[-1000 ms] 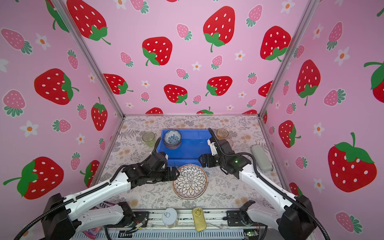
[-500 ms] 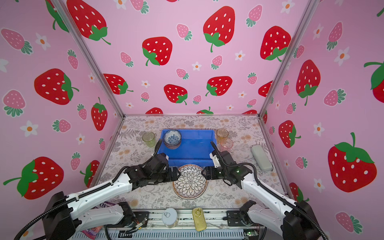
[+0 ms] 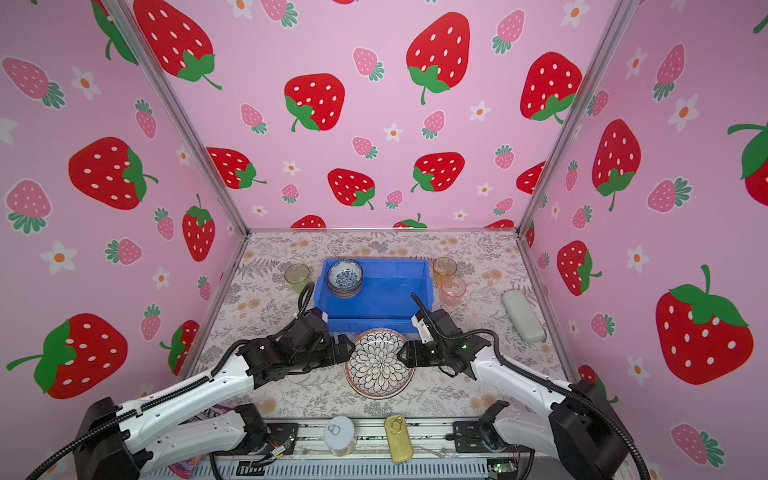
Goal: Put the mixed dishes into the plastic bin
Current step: 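Move both grippers down to the flower plate rim nearest the bin, then close both grippers on the flower plate rim and tilt it upward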
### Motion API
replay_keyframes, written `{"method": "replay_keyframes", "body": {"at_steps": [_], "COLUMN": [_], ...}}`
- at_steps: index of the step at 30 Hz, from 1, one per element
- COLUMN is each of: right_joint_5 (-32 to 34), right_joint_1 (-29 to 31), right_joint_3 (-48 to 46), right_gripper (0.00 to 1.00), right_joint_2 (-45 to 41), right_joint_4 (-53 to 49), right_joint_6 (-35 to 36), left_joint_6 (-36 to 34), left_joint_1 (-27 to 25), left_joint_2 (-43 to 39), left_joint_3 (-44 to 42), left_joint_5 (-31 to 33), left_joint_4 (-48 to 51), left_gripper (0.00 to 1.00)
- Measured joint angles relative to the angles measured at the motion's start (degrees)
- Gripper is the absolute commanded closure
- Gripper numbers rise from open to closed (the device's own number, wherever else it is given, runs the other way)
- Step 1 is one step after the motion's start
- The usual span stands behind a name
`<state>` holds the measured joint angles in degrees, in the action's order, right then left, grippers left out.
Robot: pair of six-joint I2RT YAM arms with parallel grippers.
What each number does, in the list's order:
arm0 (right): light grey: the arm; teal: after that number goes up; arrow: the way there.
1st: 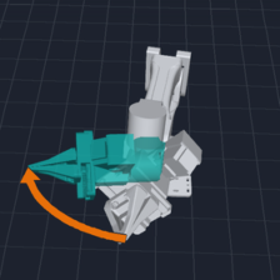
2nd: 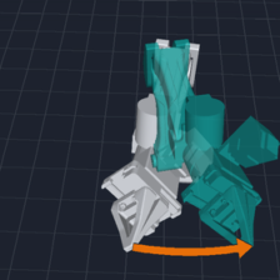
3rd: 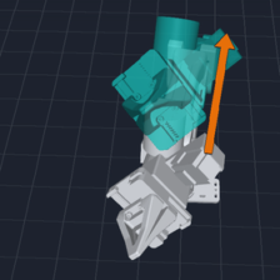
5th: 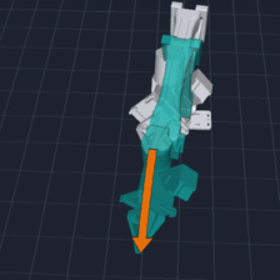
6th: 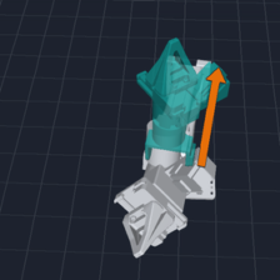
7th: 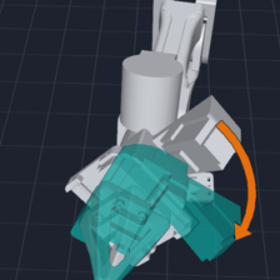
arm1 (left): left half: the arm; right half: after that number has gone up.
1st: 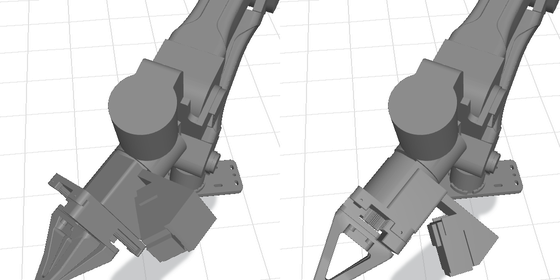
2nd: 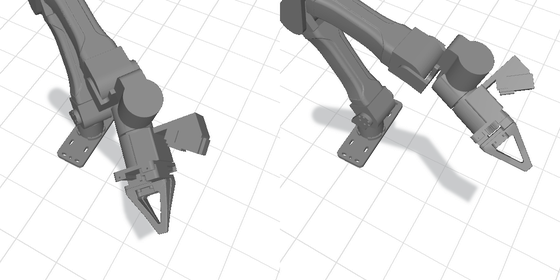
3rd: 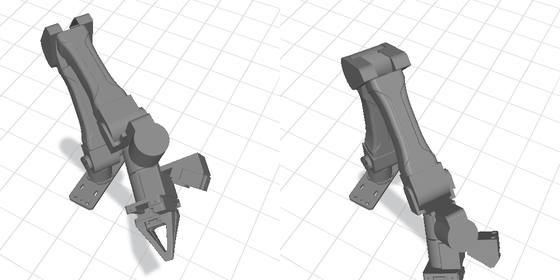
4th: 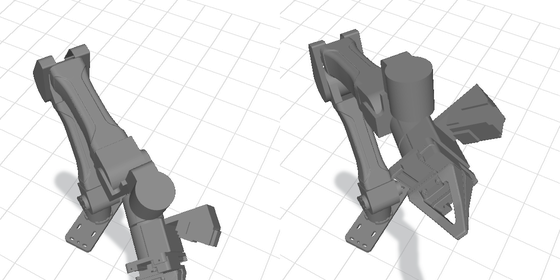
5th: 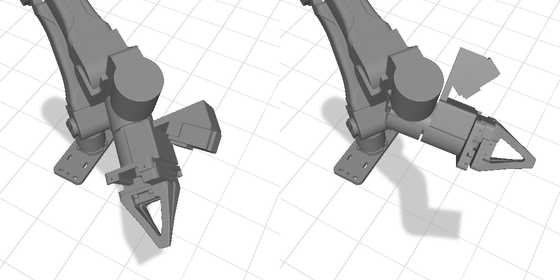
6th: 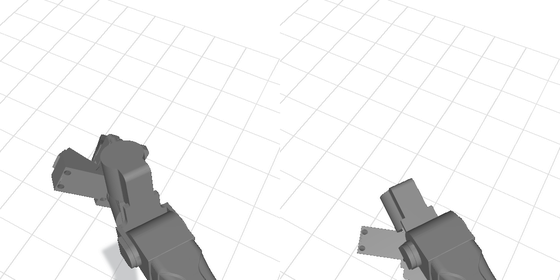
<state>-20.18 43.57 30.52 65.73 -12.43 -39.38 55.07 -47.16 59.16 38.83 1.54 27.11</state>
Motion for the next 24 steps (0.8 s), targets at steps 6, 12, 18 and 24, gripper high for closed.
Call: {"method": "replay_keyframes", "body": {"at_steps": [6, 12, 18, 24], "right_joint_5": [0.00, 0.00, -0.20, -0.37], "right_joint_1": [0.04, 0.04, 0.04, 0.02], "right_joint_3": [-0.07, -0.07, -0.50, -0.63], "right_gripper": [0.31, 0.33, 0.34, 0.34], "right_joint_2": [0.33, 0.33, 0.17, 0.02], "right_joint_4": [0.74, 0.83, 1.46, 1.68], "right_joint_6": [-0.09, -0.59, -1.62, -2.27], "left_joint_6": [0.55, 0.70, 0.72, 0.72], "left_joint_1": [0.00, 0.00, 0.00, 0.00], "left_joint_2": [0.04, 0.59, 0.90, 0.90], "left_joint_3": [-0.02, -0.02, -0.07, -1.68], "left_joint_5": [0.00, -0.02, -0.07, -0.50], "left_joint_4": [-0.02, -0.04, -0.07, -0.37], "left_gripper": [0.01, 0.01, 0.01, 0.01]}}
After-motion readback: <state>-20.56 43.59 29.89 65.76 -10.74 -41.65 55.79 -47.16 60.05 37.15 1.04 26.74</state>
